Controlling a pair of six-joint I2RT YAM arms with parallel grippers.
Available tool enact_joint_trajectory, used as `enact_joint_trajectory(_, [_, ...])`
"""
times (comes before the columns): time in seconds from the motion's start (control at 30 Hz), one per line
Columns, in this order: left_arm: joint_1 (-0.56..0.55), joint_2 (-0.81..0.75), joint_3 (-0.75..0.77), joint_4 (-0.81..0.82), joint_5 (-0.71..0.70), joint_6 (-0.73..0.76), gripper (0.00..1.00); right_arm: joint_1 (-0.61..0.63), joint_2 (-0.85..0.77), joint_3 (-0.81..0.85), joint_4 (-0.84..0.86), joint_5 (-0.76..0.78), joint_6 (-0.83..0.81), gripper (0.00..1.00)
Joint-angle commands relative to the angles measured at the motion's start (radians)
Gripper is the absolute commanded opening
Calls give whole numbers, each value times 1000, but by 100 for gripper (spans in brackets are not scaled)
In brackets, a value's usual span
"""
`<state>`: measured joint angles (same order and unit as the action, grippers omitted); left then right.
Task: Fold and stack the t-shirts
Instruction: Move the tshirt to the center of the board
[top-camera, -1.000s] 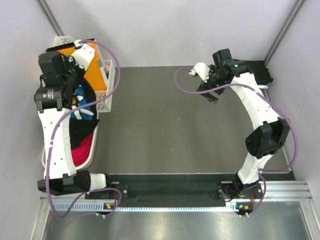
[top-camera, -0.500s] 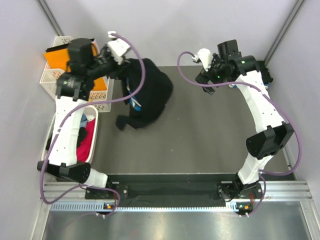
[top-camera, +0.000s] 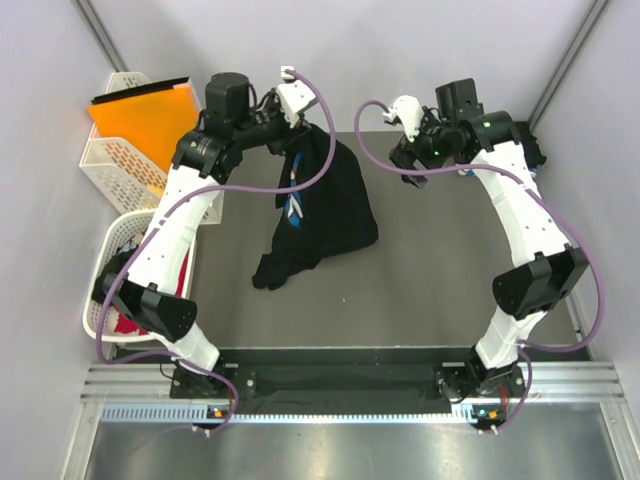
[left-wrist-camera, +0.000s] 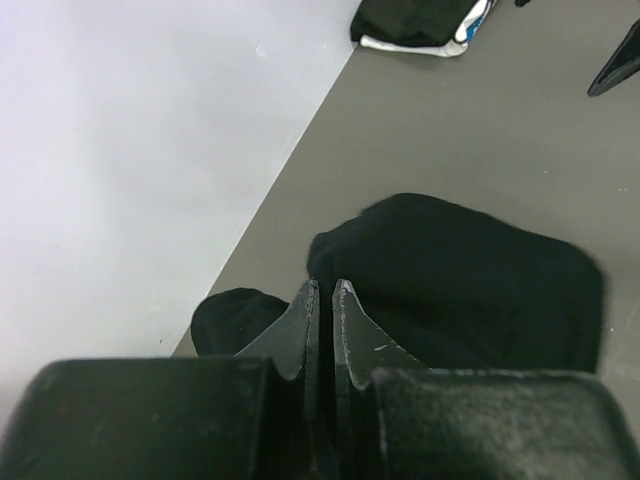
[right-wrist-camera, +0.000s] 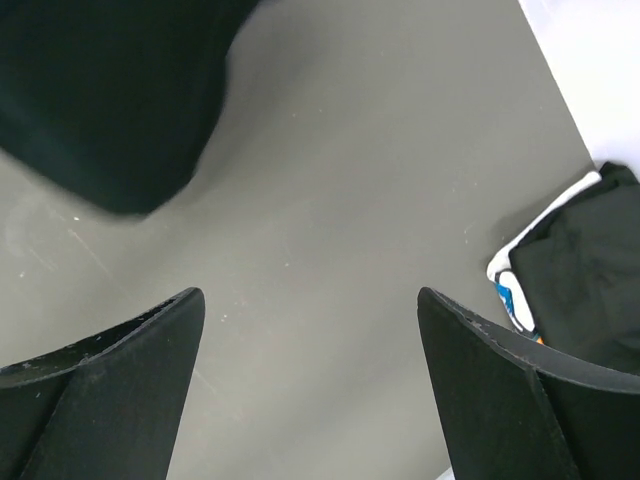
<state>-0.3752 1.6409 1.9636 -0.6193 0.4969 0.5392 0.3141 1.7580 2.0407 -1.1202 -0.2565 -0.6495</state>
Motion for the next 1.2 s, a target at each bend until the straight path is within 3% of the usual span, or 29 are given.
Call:
enact_joint_trajectory(0.0, [-4, -38, 34, 145, 6, -12, 0, 13, -57, -30, 80, 48, 8, 87])
enact_joint_trajectory(0.63, [-4, -38, 34, 145, 6, -12, 0, -50, -42, -13, 355, 352, 163, 90])
enact_joint_trajectory(1.1, [-4, -38, 34, 145, 6, -12, 0, -55, -37, -30, 384, 353, 186, 91])
enact_joint_trajectory(1.13, [-4, -38, 34, 615, 6, -12, 0, -56, -37, -30, 384, 352, 191, 91])
enact_joint_trajectory(1.17, [371, -225, 34, 489, 6, -534, 0, -55, -35, -30, 381, 352, 192, 91])
